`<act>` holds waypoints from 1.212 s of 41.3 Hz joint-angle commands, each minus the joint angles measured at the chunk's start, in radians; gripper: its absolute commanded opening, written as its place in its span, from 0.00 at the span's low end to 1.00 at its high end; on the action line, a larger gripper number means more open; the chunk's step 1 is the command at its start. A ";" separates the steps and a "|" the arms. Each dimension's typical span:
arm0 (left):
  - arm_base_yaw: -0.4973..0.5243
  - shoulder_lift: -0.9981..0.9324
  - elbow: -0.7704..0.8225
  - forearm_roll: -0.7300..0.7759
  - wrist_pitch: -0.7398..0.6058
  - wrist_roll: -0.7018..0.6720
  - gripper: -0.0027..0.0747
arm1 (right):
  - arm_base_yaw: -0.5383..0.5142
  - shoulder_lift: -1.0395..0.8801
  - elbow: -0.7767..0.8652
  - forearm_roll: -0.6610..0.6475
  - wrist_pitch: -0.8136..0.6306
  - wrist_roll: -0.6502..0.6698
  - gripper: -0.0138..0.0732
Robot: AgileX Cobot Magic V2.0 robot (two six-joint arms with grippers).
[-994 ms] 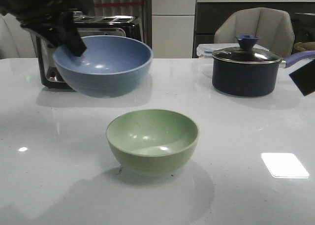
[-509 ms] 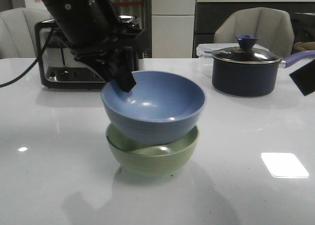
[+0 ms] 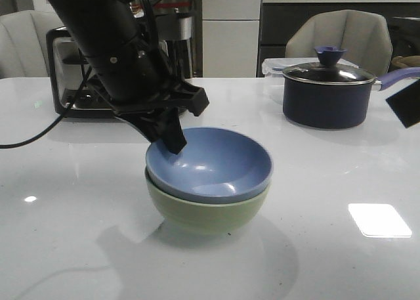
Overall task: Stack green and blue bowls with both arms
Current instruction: 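Lift the blue bowl and carry it over the green bowl, then lower the blue bowl into the green bowl and open the left gripper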
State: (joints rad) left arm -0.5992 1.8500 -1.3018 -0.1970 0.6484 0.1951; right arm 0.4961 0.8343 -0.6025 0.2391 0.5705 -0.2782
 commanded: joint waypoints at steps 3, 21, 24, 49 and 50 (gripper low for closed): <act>-0.007 -0.041 -0.034 -0.012 -0.047 0.000 0.15 | -0.001 -0.003 -0.029 0.001 -0.053 -0.011 0.65; 0.013 -0.043 -0.034 0.006 0.001 0.000 0.47 | -0.001 -0.003 -0.029 0.001 -0.053 -0.011 0.65; 0.025 -0.057 -0.034 0.007 0.017 0.000 0.53 | -0.001 -0.003 -0.029 0.001 -0.053 -0.011 0.65; 0.032 -0.526 0.063 0.081 0.139 0.019 0.54 | -0.001 -0.003 -0.029 0.001 -0.053 -0.011 0.65; 0.032 -0.549 0.078 0.080 0.139 0.024 0.54 | -0.001 -0.003 -0.029 0.001 -0.053 -0.011 0.65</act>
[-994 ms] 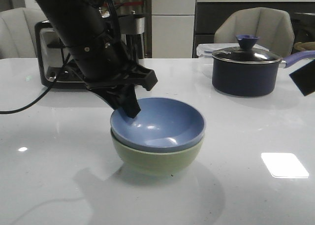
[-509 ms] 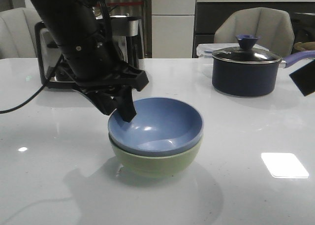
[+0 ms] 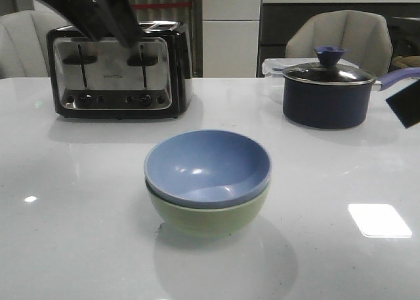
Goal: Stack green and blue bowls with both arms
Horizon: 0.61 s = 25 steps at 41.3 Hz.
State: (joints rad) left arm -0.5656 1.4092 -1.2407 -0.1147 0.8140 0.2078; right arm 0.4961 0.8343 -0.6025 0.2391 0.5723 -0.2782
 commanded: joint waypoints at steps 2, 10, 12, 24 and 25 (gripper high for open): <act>-0.002 -0.165 0.054 -0.002 -0.026 0.021 0.54 | -0.001 -0.003 -0.029 0.001 -0.055 -0.011 0.65; -0.002 -0.387 0.206 -0.002 -0.026 0.021 0.54 | -0.001 -0.003 -0.029 0.001 -0.055 -0.011 0.65; -0.002 -0.445 0.245 -0.002 -0.026 0.021 0.54 | -0.001 -0.003 -0.029 0.001 -0.055 -0.011 0.65; -0.002 -0.742 0.445 -0.002 -0.026 0.021 0.54 | -0.001 -0.003 -0.029 0.001 -0.057 -0.011 0.65; -0.002 -0.757 0.456 -0.002 -0.026 0.021 0.54 | -0.001 -0.003 -0.029 0.001 -0.056 -0.011 0.65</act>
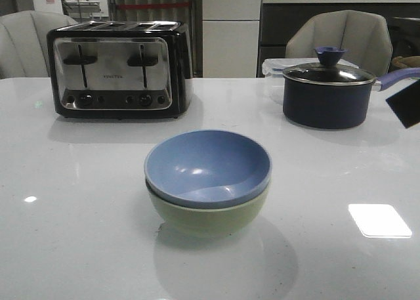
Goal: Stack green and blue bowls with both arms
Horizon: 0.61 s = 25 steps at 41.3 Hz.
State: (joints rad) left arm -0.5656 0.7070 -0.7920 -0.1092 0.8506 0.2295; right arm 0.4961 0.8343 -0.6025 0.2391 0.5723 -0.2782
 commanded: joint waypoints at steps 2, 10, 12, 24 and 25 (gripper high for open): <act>-0.002 -0.090 0.034 -0.008 -0.063 -0.001 0.54 | -0.001 -0.003 -0.029 0.001 -0.056 -0.011 0.65; -0.002 -0.137 0.089 0.020 -0.069 -0.064 0.50 | -0.001 -0.002 -0.029 0.001 -0.055 -0.011 0.65; -0.002 -0.137 0.094 0.036 -0.070 -0.091 0.47 | -0.001 -0.002 -0.029 0.001 -0.055 -0.011 0.65; -0.002 -0.137 0.103 0.050 -0.072 -0.105 0.25 | -0.001 -0.002 -0.029 0.001 -0.051 -0.011 0.45; -0.002 -0.137 0.103 0.050 -0.072 -0.105 0.23 | -0.001 -0.002 -0.029 0.001 -0.051 -0.011 0.42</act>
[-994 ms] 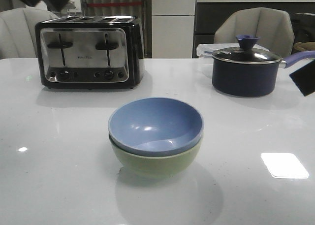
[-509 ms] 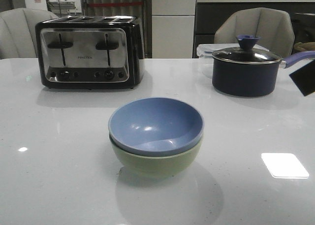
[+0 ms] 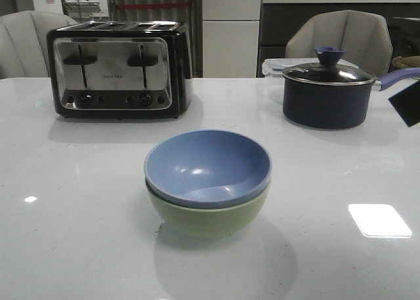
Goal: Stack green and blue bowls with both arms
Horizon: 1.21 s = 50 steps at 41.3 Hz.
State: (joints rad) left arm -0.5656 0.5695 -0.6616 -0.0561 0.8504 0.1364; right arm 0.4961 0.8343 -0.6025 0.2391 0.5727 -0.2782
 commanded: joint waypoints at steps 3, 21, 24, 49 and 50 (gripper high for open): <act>-0.002 0.001 -0.027 -0.003 -0.073 -0.012 0.18 | -0.001 -0.002 -0.029 0.001 -0.051 -0.011 0.31; -0.002 0.001 -0.027 -0.008 -0.089 -0.012 0.15 | -0.001 -0.002 -0.029 0.001 -0.051 -0.011 0.22; -0.002 0.001 -0.027 -0.008 -0.089 -0.012 0.15 | -0.001 -0.002 -0.029 0.001 -0.051 -0.011 0.22; 0.415 -0.375 0.284 0.009 -0.529 -0.009 0.15 | -0.001 -0.002 -0.029 0.001 -0.051 -0.011 0.22; 0.434 -0.387 0.302 0.009 -0.540 -0.009 0.15 | -0.001 -0.002 -0.029 0.001 -0.051 -0.011 0.22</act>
State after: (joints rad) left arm -0.1918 0.2260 -0.3861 -0.0353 0.4532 0.1332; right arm 0.4961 0.8356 -0.6025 0.2391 0.5787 -0.2782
